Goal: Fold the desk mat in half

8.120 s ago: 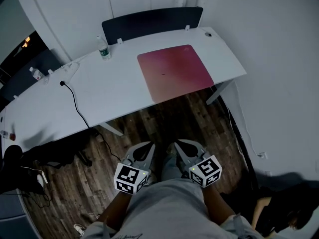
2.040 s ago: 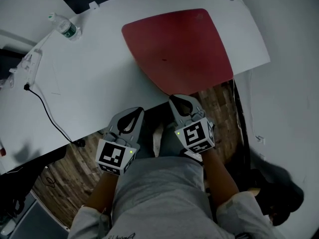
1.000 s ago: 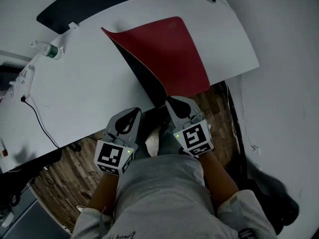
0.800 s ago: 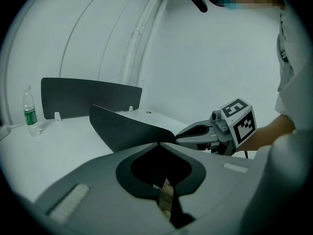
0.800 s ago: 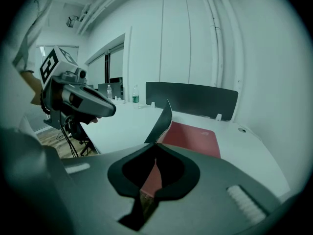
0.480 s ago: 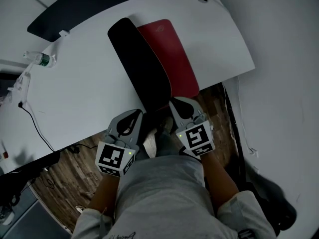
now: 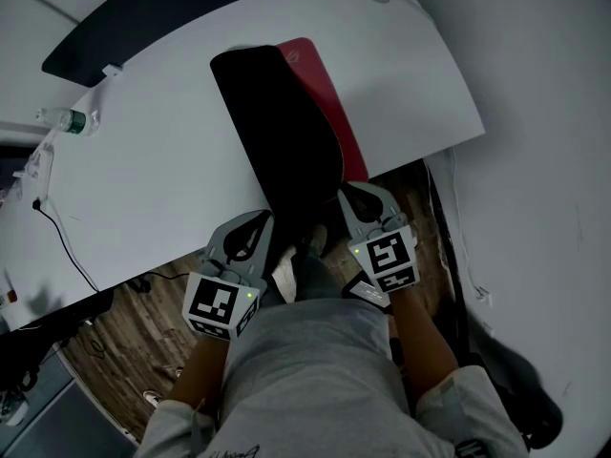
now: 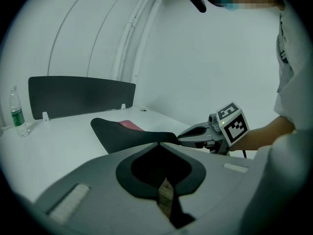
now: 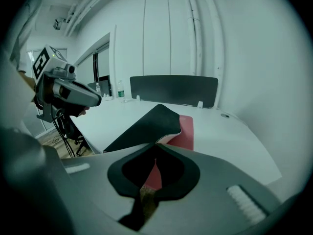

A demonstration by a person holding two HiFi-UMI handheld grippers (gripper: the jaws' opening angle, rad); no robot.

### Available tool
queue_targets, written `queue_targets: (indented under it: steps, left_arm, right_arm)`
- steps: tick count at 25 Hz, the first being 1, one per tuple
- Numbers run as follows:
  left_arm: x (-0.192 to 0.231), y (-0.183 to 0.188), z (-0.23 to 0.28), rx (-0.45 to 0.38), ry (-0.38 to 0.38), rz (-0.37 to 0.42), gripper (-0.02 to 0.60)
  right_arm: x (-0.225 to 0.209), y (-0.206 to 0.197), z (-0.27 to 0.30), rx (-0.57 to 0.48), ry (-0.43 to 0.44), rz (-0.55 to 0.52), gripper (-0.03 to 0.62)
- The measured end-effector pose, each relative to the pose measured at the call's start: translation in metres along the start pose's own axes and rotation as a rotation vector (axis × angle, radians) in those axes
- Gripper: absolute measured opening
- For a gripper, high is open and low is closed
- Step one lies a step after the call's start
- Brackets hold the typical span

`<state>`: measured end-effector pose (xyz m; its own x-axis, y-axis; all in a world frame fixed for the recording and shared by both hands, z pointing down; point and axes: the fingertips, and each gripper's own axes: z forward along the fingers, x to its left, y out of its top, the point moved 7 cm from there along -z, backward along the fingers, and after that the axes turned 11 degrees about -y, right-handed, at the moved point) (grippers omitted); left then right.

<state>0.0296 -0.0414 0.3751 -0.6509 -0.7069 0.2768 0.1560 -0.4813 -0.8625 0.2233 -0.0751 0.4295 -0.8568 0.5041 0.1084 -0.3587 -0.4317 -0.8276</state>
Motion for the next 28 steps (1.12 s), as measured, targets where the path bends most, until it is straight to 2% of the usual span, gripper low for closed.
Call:
queue_targets:
  steps: [11,28]
  left_arm:
    - [-0.012,0.003,0.031,0.035,-0.026,0.007,0.02]
    - [-0.009,-0.008,0.048,0.089,-0.043,-0.01,0.019]
  right_arm:
    - [-0.032,-0.027,0.003,0.043,-0.018,0.035,0.017]
    - [-0.043,-0.058,0.02,0.111,-0.032,0.074,0.018]
